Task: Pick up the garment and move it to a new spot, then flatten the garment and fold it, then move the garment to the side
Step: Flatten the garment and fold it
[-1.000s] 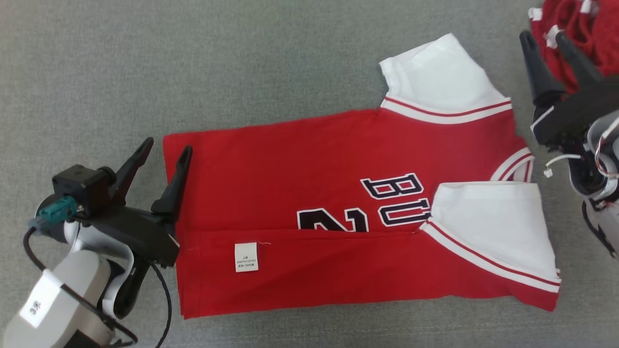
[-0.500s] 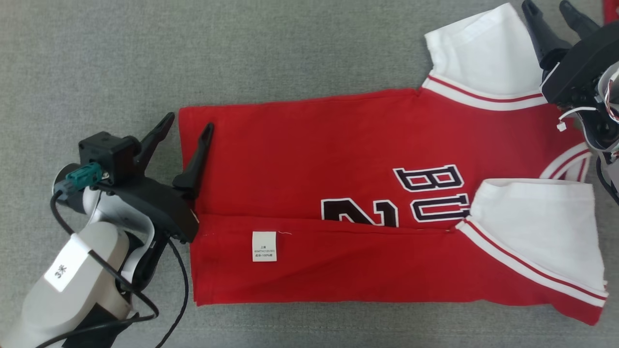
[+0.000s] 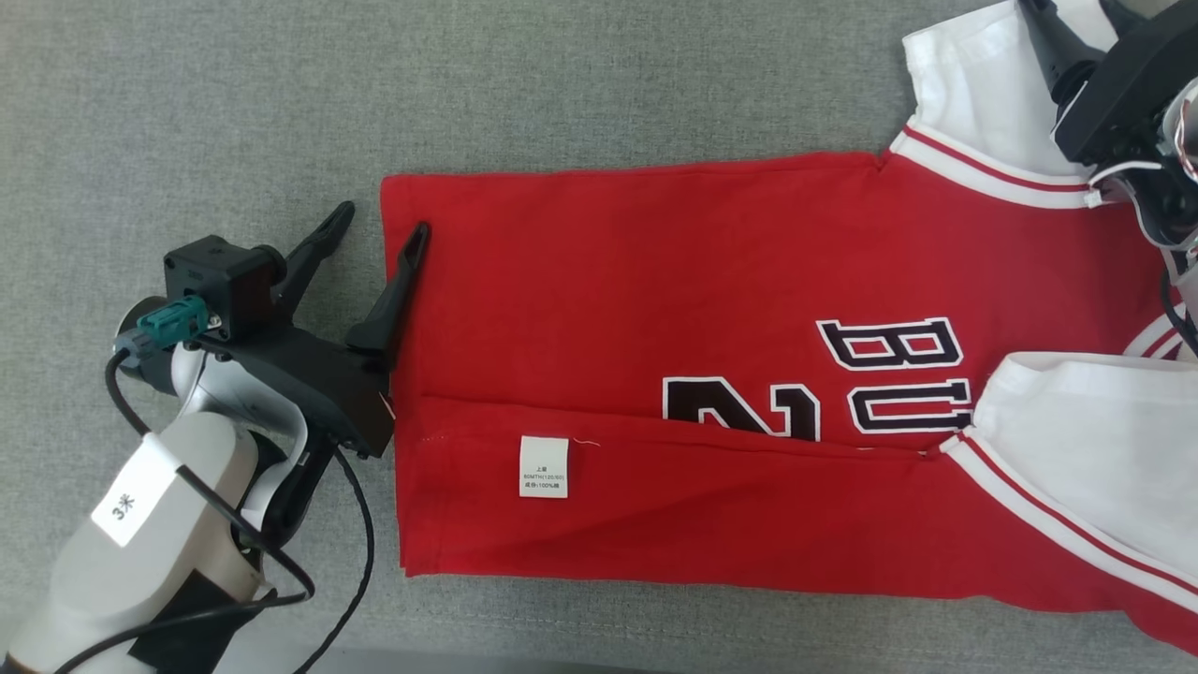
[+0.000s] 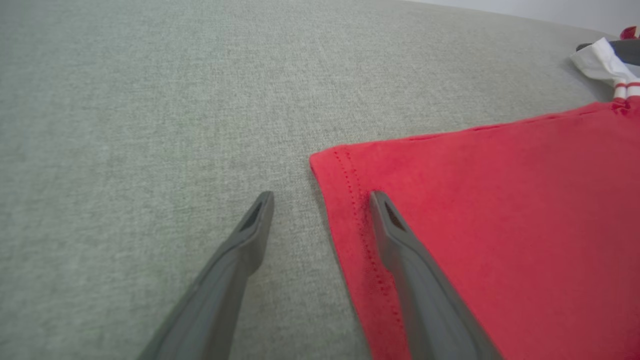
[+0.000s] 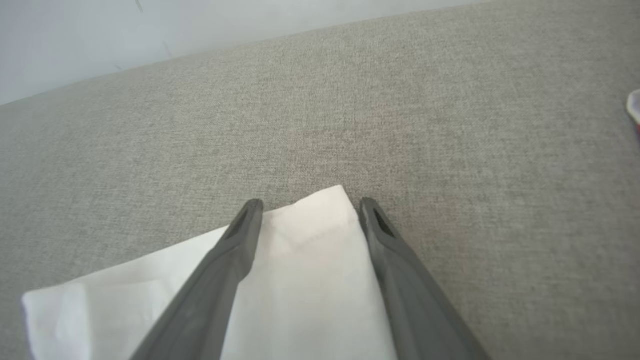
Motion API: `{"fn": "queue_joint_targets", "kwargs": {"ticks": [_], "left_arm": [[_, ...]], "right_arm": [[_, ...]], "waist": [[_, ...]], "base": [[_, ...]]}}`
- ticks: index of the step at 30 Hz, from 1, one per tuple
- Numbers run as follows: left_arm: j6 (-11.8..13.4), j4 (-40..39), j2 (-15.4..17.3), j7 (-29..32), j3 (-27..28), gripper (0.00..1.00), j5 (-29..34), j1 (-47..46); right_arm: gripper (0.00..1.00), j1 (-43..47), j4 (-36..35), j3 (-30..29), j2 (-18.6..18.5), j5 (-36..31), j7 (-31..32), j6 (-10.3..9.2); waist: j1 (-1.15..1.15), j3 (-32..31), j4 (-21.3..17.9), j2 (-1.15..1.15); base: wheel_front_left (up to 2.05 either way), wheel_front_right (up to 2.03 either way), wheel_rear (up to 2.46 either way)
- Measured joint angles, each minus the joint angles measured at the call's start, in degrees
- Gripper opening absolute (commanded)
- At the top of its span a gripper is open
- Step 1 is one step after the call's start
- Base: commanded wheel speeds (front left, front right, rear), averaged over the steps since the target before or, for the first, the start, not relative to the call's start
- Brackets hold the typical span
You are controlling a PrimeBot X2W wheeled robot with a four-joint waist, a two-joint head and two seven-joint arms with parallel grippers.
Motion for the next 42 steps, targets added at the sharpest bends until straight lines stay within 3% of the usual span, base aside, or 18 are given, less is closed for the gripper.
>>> {"fn": "queue_joint_targets", "kwargs": {"ticks": [3, 4, 5, 6, 7, 22, 23, 24, 25, 26, 27, 42], "left_arm": [[0.0, 0.5, -0.2, 0.0, -0.1, 1.0, 0.0, -0.9], [-0.1, 0.6, -0.3, 0.0, -0.1, 1.0, 0.1, -1.2], [-0.5, 0.7, -0.3, 0.0, -0.1, 1.0, 0.1, -1.4], [-0.5, 0.9, -0.4, 0.0, -0.3, 1.0, 0.1, -1.5], [-0.5, 1.0, -0.6, 0.0, -0.3, 1.0, 0.3, -1.7], [-2.5, 6.5, -1.2, 0.8, 0.2, 1.0, -1.4, -3.5], [-2.9, 7.0, -1.3, 0.9, 0.2, 0.94, -1.9, -3.6], [-3.0, 7.5, -1.3, 1.0, 0.1, 0.67, -2.1, -3.7], [-3.1, 7.7, -1.3, 1.0, 0.1, 0.31, -2.2, -4.0], [-3.5, 7.8, -1.4, 1.0, 0.1, 0.06, -2.2, -4.3], [-3.5, 7.8, -1.6, 1.0, 0.0, 0.0, -2.2, -4.4], [-5.5, 7.9, -1.6, -3.7, -1.1, 0.0, -2.0, -3.1]], "right_arm": [[1.0, -1.2, 1.5, 0.1, 0.6, 0.0, 0.7, 0.03], [0.65, -1.4, 1.8, 0.2, 0.8, 0.0, 1.0, 0.08], [0.38, -1.6, 2.3, 0.2, 0.9, 0.0, 1.0, 0.27], [0.22, -1.8, 2.7, 0.3, 1.1, 0.0, 1.2, 0.31], [0.0, -2.1, 2.9, 0.3, 1.4, 0.0, 1.5, 0.35], [0.0, -2.9, 6.8, 1.1, 5.1, 1.0, 2.5, 4.08], [0.0, -3.0, 7.1, 1.2, 5.2, 1.0, 2.5, 4.35], [0.0, -3.1, 7.5, 1.2, 5.3, 1.0, 2.4, 4.52], [0.0, -3.1, 7.8, 1.2, 5.3, 1.0, 2.4, 4.75], [0.0, -3.2, 8.2, 1.2, 5.4, 1.0, 2.3, 4.9], [0.0, -3.2, 8.5, 1.2, 5.3, 1.0, 2.0, 4.92], [0.0, -2.5, 11.1, 0.8, 6.7, 1.6, -4.1, 6.84]], "waist": [[0.0, 0.3, 0.3, 0.0], [0.0, 0.3, 0.3, 0.0], [0.0, 0.4, 0.3, -0.01], [0.0, 0.4, 0.3, 0.0], [0.0, 0.4, 0.3, -0.01], [0.0, -0.7, -1.9, -0.01], [0.0, -0.8, -2.1, -0.01], [0.0, -0.9, -2.2, 0.0], [0.0, -1.0, -2.3, 0.0], [0.0, -1.1, -2.4, -0.01], [0.0, -1.2, -2.4, -0.01], [0.0, -5.8, -2.4, -0.01]], "base": [[0.0, 0.0, 0.0], [0.0, 0.0, 0.0], [0.0, 0.0, 0.0], [0.0, 0.0, 0.0], [0.0, 0.0, 0.0], [0.0, 0.0, 0.0], [0.0, 0.0, 0.0], [0.0, 0.0, 0.0], [0.0, 0.0, 0.0], [0.0, 0.0, 0.0], [0.0, 0.0, 0.0], [0.0, 0.0, 0.0]]}}
